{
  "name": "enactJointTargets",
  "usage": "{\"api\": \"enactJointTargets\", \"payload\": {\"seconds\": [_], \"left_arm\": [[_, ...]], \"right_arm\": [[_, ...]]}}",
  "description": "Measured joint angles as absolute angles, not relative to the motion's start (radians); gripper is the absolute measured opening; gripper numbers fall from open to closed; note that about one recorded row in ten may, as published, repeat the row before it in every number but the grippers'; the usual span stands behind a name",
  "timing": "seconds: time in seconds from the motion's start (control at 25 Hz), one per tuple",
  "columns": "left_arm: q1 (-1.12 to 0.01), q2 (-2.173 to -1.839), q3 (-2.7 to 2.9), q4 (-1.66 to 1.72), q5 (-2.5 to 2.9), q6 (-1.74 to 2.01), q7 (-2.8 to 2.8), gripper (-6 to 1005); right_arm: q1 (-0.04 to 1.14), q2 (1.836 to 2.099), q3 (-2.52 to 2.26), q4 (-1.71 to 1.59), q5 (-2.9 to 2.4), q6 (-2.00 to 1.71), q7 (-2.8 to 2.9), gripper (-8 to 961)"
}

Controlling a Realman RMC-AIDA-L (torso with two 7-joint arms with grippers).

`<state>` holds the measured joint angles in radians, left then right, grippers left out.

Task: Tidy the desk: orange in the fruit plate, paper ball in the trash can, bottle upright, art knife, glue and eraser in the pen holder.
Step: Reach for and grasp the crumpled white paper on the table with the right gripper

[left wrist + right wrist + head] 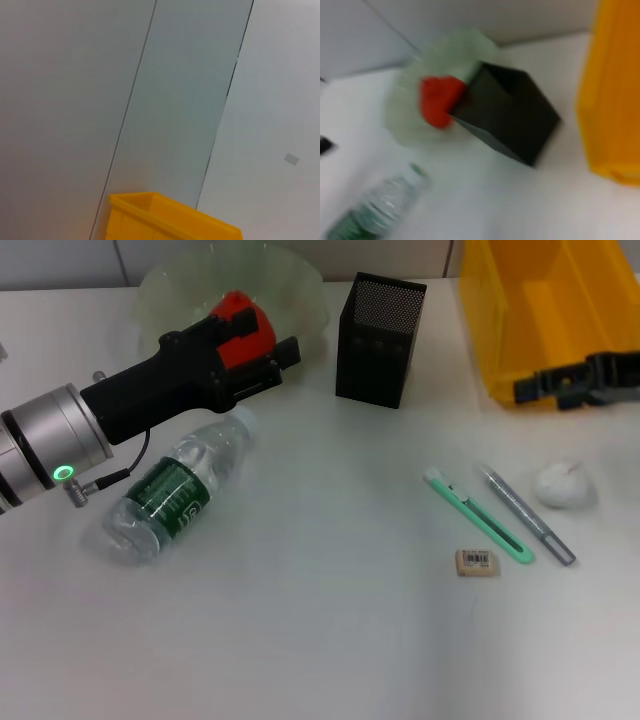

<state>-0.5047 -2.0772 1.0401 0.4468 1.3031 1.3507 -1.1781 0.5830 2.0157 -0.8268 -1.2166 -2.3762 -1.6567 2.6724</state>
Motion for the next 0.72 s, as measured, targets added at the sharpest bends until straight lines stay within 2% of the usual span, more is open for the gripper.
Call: {"api": "enactJointTargets", "payload": {"seconds": [0.4, 0.72], "left_arm": [[-0.507, -2.073, 1.031, 0.442, 1.3, 1.341, -1.18, 783], [-0.514, -2.072, 1.028, 0.442, 1.298, 1.329, -1.181, 783]], "right_arm": [[0.678, 2.021, -0.868, -1.275, -2.706, -1.802, 2.777, 837], [0.705, 2.018, -0.934, -1.204, -2.774, -1.782, 2.781, 836]]}}
